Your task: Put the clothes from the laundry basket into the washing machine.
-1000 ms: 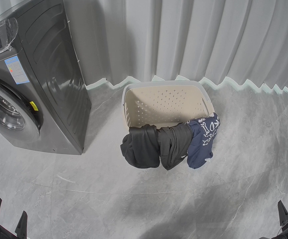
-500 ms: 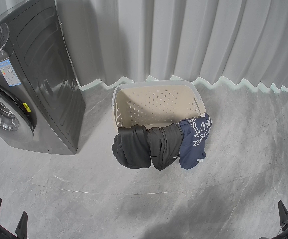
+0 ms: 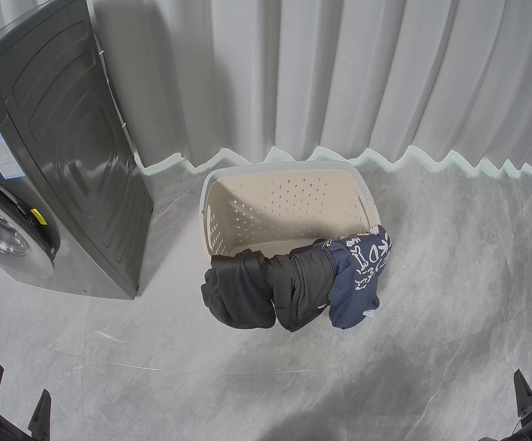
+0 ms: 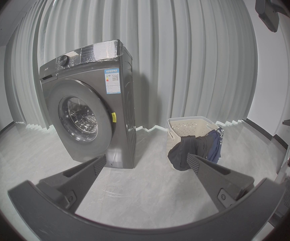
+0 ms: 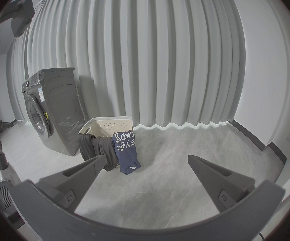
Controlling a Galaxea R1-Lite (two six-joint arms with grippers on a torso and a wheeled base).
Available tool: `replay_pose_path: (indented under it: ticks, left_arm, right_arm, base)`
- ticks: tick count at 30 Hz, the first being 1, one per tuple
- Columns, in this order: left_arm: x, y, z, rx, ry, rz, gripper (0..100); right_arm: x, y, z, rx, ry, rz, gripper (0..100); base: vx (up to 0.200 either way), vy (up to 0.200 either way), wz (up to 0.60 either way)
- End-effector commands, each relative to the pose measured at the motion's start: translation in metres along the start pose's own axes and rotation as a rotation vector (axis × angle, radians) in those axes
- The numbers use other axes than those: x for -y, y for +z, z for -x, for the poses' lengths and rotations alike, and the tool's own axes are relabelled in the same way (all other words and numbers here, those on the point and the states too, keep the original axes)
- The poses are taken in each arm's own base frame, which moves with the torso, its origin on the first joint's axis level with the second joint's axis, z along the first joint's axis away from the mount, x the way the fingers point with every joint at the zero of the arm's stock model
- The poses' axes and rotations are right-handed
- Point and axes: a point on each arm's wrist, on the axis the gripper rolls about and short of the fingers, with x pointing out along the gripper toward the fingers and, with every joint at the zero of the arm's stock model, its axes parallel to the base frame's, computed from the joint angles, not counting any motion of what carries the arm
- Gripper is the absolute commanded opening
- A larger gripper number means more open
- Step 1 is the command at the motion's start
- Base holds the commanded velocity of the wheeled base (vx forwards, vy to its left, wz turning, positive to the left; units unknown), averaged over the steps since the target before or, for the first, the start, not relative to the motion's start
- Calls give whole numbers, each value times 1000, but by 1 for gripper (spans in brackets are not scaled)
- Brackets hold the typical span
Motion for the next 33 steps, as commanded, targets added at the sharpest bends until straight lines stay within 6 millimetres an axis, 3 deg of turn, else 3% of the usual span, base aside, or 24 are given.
replay_pose_path:
  ticks: [1, 9, 18, 27, 33]
  left_arm:
    - [0, -5, 0, 2, 1, 0, 100]
    - [0, -5, 0, 2, 1, 0, 100]
    - [0, -5, 0, 2, 1, -1, 100]
    - [0, -5, 0, 2, -1, 0, 100]
    - [0, -5, 0, 2, -1, 0, 100]
  right_arm:
    - [0, -5, 0, 0, 1, 0, 100]
    - [0, -5, 0, 0, 1, 0, 100]
    - [0, -5, 0, -1, 1, 0, 100]
    - [0, -5, 0, 0, 1, 0, 100]
    - [0, -5, 0, 0, 1, 0, 100]
  base:
    - [200, 0, 0]
    - [200, 0, 0]
    - [0, 0, 0]
    - [200, 0, 0]
    - [0, 0, 0]
